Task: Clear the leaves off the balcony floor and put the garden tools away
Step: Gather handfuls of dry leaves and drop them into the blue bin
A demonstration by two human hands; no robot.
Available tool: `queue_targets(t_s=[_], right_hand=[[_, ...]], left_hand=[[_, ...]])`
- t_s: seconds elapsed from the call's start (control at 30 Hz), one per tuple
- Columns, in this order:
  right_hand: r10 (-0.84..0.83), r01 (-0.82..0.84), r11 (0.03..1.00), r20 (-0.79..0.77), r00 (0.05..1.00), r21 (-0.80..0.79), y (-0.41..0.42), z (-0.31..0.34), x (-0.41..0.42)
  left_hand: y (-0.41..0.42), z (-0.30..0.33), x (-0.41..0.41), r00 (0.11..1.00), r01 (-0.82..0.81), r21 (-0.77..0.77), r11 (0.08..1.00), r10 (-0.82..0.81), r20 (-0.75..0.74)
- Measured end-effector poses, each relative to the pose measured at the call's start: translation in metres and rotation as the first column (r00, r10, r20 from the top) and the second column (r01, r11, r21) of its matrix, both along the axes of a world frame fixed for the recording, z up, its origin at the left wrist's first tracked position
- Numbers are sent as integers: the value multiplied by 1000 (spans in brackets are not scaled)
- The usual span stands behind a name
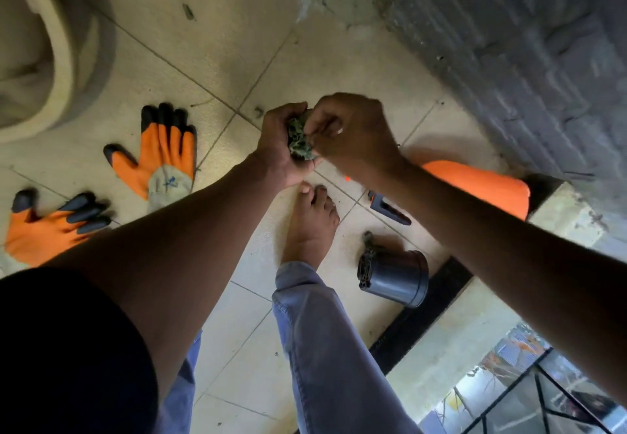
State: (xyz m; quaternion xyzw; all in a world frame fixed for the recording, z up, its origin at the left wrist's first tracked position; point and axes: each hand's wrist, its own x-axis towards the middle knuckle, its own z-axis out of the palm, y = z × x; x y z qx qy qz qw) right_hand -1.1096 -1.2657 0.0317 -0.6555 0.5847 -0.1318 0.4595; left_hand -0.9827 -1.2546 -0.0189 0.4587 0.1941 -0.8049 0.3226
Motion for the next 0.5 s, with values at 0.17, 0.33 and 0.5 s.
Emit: queue_targets(t_s=[0.17, 0.33, 0.5], right_hand=[[117, -130, 981, -94, 989, -146, 14, 11, 32], [116, -151, 949, -138, 984, -277, 13, 22, 46], [48, -101, 955, -191, 980, -279, -7, -10, 58]], left_hand=[[-1, 15, 26, 995, -82, -33, 996, 80, -60], [1, 17, 54, 971, -217, 19, 976, 218, -98], [12, -3, 84, 917, -357, 147, 922, 376, -130]])
